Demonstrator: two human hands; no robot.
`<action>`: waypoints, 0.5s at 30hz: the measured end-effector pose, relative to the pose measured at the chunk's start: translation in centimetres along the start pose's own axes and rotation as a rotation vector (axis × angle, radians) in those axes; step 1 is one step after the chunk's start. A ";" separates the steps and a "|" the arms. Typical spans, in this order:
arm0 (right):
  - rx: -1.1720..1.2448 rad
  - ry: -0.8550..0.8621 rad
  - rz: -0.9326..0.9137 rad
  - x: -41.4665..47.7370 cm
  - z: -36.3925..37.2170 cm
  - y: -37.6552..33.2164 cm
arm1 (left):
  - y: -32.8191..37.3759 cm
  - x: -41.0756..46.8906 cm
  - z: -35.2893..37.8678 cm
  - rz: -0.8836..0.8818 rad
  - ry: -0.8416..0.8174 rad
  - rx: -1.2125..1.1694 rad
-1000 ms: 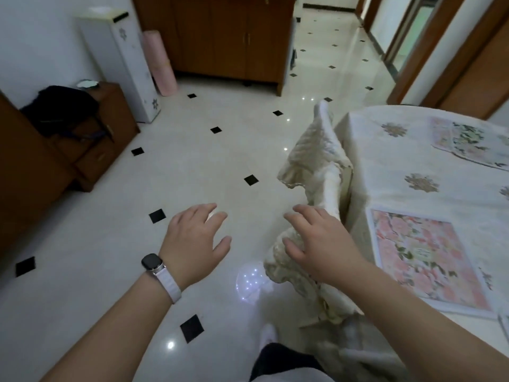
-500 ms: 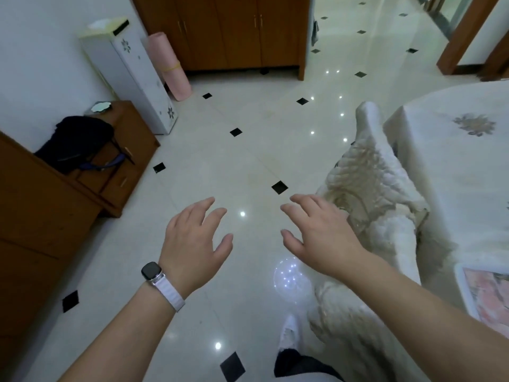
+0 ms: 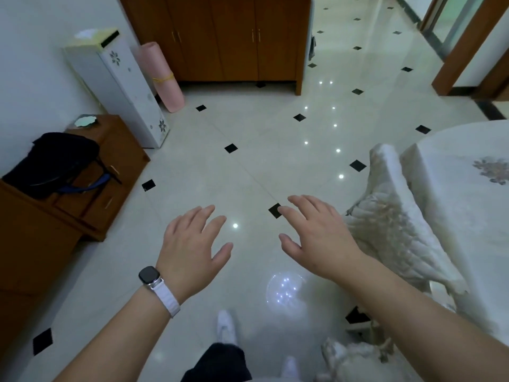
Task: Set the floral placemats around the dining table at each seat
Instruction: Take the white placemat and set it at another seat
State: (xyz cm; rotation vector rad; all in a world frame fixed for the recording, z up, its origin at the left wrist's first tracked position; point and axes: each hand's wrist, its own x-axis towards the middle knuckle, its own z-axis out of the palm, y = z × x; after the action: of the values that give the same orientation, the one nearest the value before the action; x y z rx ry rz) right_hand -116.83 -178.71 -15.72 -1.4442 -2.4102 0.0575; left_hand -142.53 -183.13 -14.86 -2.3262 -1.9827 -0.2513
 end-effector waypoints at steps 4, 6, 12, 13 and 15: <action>-0.063 -0.064 0.042 4.8 1.8 0.3 | -3.3 5.2 2.1 0.036 -0.004 -0.057; -0.099 -0.080 0.068 8.0 2.6 0.6 | -5.4 8.5 3.3 0.048 -0.008 -0.082; -0.165 -0.068 0.164 18.8 4.4 0.7 | -12.7 19.5 5.6 0.106 0.020 -0.192; -0.173 -0.064 0.172 20.5 4.6 0.7 | -13.8 21.2 5.7 0.122 0.035 -0.204; -0.190 -0.043 0.205 23.5 4.9 0.5 | -15.8 24.4 5.9 0.157 0.053 -0.230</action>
State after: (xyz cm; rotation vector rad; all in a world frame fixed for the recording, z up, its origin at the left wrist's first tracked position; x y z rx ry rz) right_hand -127.96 -157.52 -14.34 -1.7897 -2.3454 -0.0960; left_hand -153.93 -155.90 -17.29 -2.5656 -1.8209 -0.5502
